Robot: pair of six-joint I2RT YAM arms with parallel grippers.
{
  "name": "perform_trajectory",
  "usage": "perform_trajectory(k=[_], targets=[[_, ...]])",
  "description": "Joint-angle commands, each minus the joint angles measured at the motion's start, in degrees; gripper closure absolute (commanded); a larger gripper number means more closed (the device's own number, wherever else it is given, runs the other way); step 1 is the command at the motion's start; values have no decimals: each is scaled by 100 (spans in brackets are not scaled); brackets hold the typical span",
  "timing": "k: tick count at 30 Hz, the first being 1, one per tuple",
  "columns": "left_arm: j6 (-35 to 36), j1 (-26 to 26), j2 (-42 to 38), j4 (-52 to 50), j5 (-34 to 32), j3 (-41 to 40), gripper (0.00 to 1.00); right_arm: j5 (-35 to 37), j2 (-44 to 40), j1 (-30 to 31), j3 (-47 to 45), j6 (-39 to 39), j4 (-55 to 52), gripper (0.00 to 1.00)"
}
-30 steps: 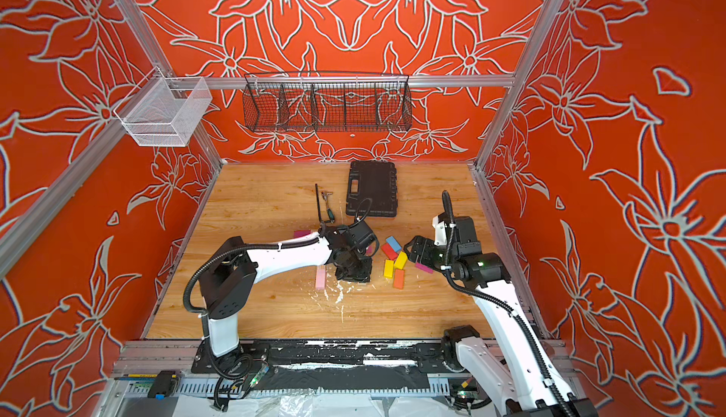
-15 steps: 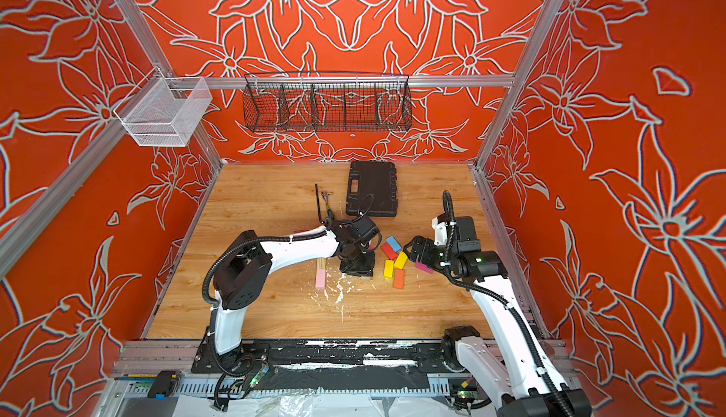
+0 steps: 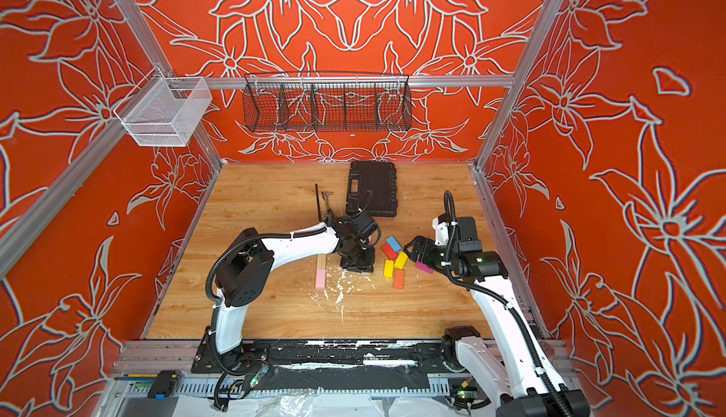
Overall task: Assemble the number 7 with building blocks
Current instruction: Assemble the building block at the center of the board.
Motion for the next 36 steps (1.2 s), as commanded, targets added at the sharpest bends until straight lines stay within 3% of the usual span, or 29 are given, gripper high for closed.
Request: perform_trajectory(k=[1,15,26,31,36], targets=[[28,20,150,-94,106,33,89,-44,-113,-42,-123,-55,-39,16],[46,18,-13,7,155,-162,55,-81,-205,-42,-143,-7,-66,16],[216,2,-746,232,296,-551,46,-375,-300,-43,-246,235,13,17],[939,48,-1519,-748,-507,-493,38,-1102,-75,94,-781,763,591,21],[1594,524,-2347,-1660,-1053,-471,33,-392,178,1109,-869,1054,874,22]])
